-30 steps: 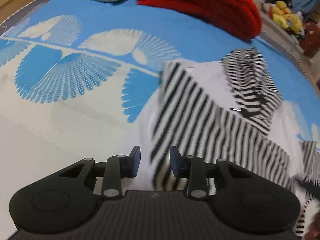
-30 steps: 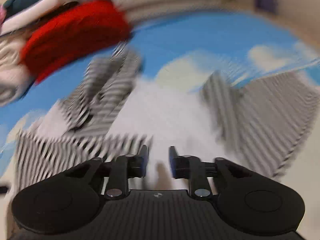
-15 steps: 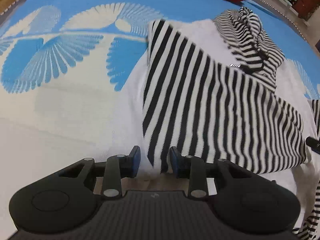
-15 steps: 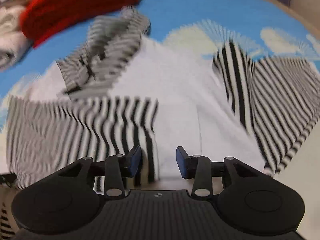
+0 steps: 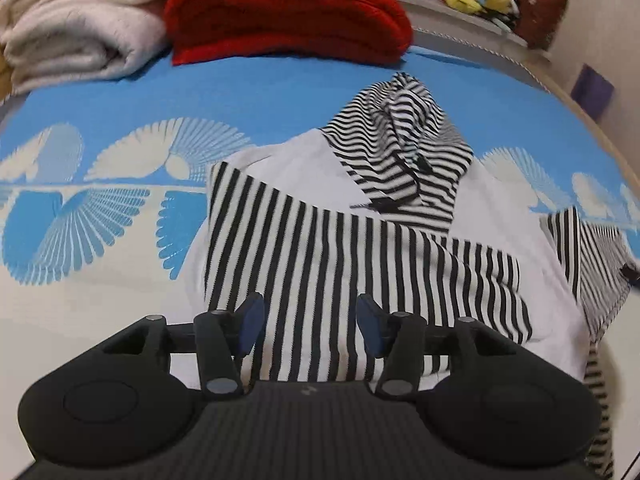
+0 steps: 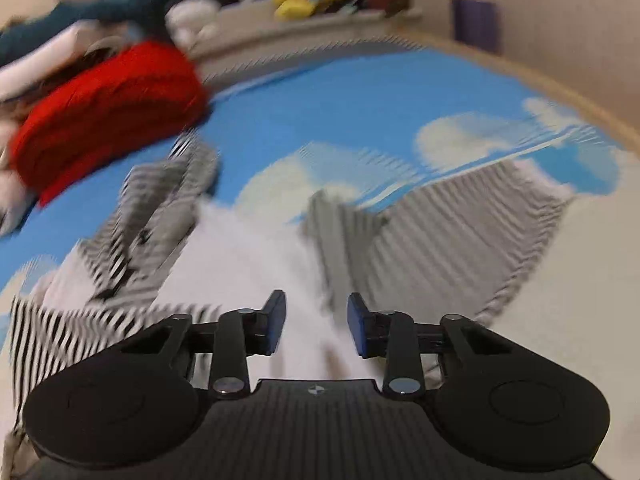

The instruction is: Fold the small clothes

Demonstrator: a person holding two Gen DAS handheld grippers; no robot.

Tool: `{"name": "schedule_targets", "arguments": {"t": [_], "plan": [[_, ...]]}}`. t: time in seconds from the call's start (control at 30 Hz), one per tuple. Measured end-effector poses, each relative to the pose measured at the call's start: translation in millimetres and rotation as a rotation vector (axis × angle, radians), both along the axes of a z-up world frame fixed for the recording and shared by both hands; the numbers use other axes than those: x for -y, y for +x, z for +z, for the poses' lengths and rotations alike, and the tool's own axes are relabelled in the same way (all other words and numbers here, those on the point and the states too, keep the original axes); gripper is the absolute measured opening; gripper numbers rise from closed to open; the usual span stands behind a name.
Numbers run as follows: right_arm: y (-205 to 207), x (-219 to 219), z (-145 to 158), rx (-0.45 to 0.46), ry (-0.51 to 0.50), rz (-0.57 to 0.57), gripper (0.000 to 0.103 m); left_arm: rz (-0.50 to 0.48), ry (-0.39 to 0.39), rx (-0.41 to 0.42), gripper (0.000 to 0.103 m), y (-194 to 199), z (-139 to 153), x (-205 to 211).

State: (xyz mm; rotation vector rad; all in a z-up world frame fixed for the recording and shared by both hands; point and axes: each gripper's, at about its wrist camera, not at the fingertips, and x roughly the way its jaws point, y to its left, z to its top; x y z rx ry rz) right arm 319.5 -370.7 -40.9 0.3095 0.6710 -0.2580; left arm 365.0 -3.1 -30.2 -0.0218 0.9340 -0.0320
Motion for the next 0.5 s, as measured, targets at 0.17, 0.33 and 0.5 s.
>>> {"name": "schedule_targets", "arguments": {"t": [0.17,0.33,0.5], "plan": [[-16.9,71.5,-2.2,0.057,0.079,-0.126,0.000,-0.033,0.008,-0.013,0.056,-6.2,-3.7,10.4],[-21.3,140.8,-21.2,0.067,0.187,-0.216,0.002,-0.018,-0.019,-0.019,0.056,-3.5,-6.2,8.9],[-13.6,184.1,-45.8,0.039,0.184,-0.296,0.003,-0.014,-0.033,-0.043,0.056,2.7,-13.7,14.1]]}}
